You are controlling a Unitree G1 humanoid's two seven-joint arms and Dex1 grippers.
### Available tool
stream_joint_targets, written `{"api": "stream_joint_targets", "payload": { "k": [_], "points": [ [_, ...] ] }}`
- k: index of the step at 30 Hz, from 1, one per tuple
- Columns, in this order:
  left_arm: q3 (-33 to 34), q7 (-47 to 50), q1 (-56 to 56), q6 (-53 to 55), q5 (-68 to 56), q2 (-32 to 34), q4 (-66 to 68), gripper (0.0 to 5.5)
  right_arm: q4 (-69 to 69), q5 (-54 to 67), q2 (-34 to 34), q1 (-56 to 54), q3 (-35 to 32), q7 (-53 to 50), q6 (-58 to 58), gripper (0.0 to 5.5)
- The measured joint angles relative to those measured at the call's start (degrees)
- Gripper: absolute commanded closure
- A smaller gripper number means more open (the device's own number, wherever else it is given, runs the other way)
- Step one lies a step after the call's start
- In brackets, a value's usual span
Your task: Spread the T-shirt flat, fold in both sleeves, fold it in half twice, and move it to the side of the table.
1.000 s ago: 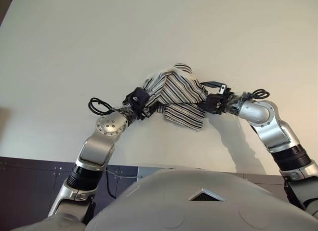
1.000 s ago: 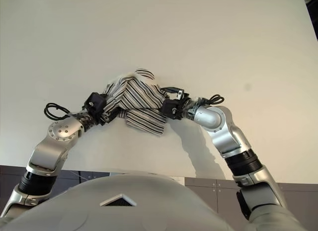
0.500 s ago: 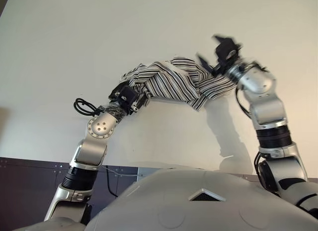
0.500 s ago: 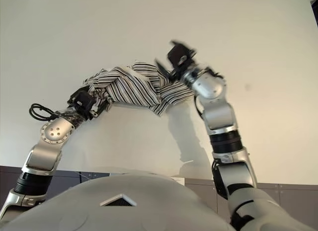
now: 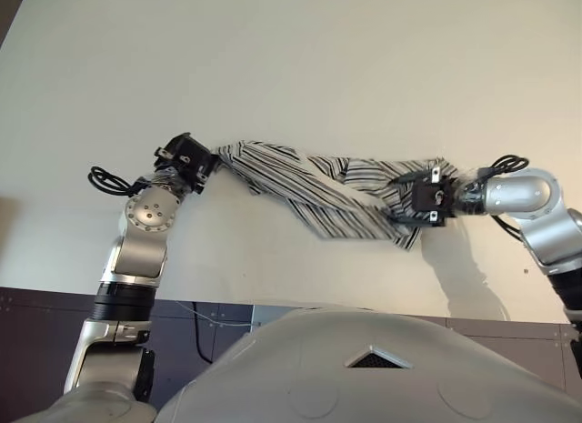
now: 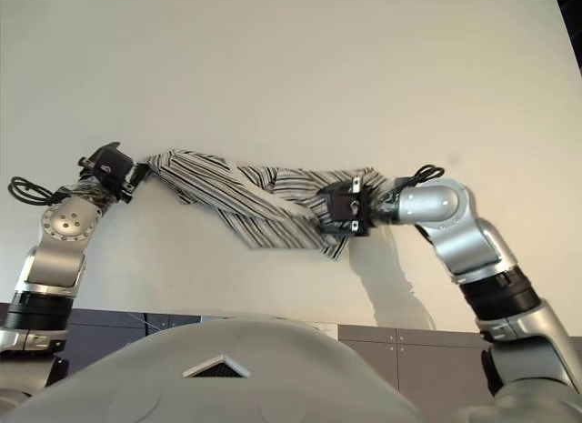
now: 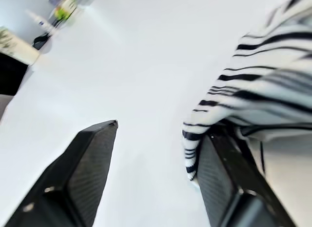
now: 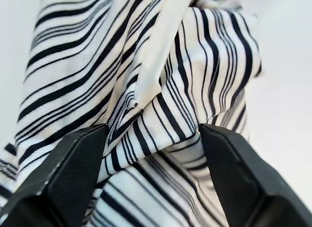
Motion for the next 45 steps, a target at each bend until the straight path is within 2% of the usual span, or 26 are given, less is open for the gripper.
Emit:
{"api": "stream_joint_targets", "payload": {
  "k": [2,4,7,9,10,11,14,15,17,20,23,26,27,30,34,37,39,42,44,45],
  "points": [
    [0.6,2.4,-0.5,-0.1,0.8,-0.1,1.5,3.06,6.6,-3.0,3.1,-3.7,-2.5,-8.4,0.6,2.07],
    [4.0,9.0,-1.0,1.3,4.1,-0.1,4.6,3.06,10.5,-2.3,8.4,-7.0,-8.3,-17.1,5.6,2.07],
    [11.9,14.8,1.3,-1.2,1.9,-1.8,3.2,3.06,8.1,1.1,10.9,-5.9,-9.9,-16.8,7.9,2.07],
    [14.4,14.5,0.5,-4.3,-2.3,-3.7,-1.9,3.06,6.8,2.9,14.0,-6.0,-10.3,-17.7,10.1,2.07],
    [13.8,11.6,-1.0,-5.7,-5.8,-5.1,-5.7,3.06,6.5,3.3,16.4,-6.7,-10.1,-18.7,10.8,2.07],
    [10.4,6.3,-0.8,-6.0,-9.4,-5.7,-9.7,3.06,6.5,3.2,17.6,-7.4,-9.7,-19.1,11.2,2.07],
    [-0.8,-13.2,8.2,-1.9,-23.9,-5.2,-23.9,3.06,6.8,1.8,19.1,-8.2,-8.3,-19.9,11.3,2.07],
    [1.2,-16.1,9.5,0.4,-29.1,-4.3,-26.0,3.06,7.7,0.8,19.1,-8.2,-8.2,-20.7,11.2,2.07],
    [9.3,-7.7,-0.7,2.8,-27.7,-4.4,-16.8,3.06,8.8,-0.2,20.1,-8.6,-8.2,-21.9,11.1,2.07],
    [10.7,1.6,-13.4,2.0,-17.9,-2.9,-0.9,3.06,11.1,-1.5,21.4,-9.6,-7.1,-23.1,10.9,2.07],
    [1.8,3.3,-22.9,-1.3,-4.8,-0.8,17.0,3.06,13.7,-2.6,23.6,-12.1,-6.0,-23.9,9.5,2.07],
    [-7.6,-5.7,-29.2,-6.6,2.1,-0.8,31.4,3.06,14.2,-3.6,24.7,-12.1,-5.8,-25.2,9.1,2.07],
    [-8.5,-7.9,-29.6,-7.7,2.4,-0.3,31.3,3.06,14.1,-3.6,24.8,-11.9,-5.7,-25.3,9.1,2.07],
    [-7.9,-17.0,-22.2,-9.1,-6.1,0.2,13.8,3.06,13.1,-3.6,25.0,-9.9,-5.9,-25.8,9.1,2.07],
    [-7.8,-24.9,-7.8,-3.1,-19.0,0.3,-11.0,3.06,11.8,-3.5,24.9,-6.9,-7.1,-26.8,9.9,2.07],
    [-5.9,-29.1,3.0,2.5,-26.3,3.8,-24.9,3.06,8.0,-0.1,24.6,-5.7,-8.8,-24.1,13.1,2.07],
    [-2.5,-25.0,-0.5,2.4,-22.6,4.1,-21.8,3.06,7.1,2.2,24.8,-7.7,-9.7,-22.4,14.3,2.07],
    [-0.7,-11.4,-14.0,1.8,-12.6,1.7,-6.1,3.06,10.5,2.0,25.0,-11.9,-10.0,-22.8,14.1,2.07],
    [-2.2,-4.9,-22.4,-0.6,-4.8,1.0,7.1,3.06,12.7,0.9,25.4,-13.9,-9.1,-23.1,13.5,2.07],
    [-4.9,-5.0,-24.7,-1.6,-1.7,1.1,11.9,3.06,13.3,0.6,25.7,-14.2,-8.7,-23.2,13.3,2.07]
  ]
}}
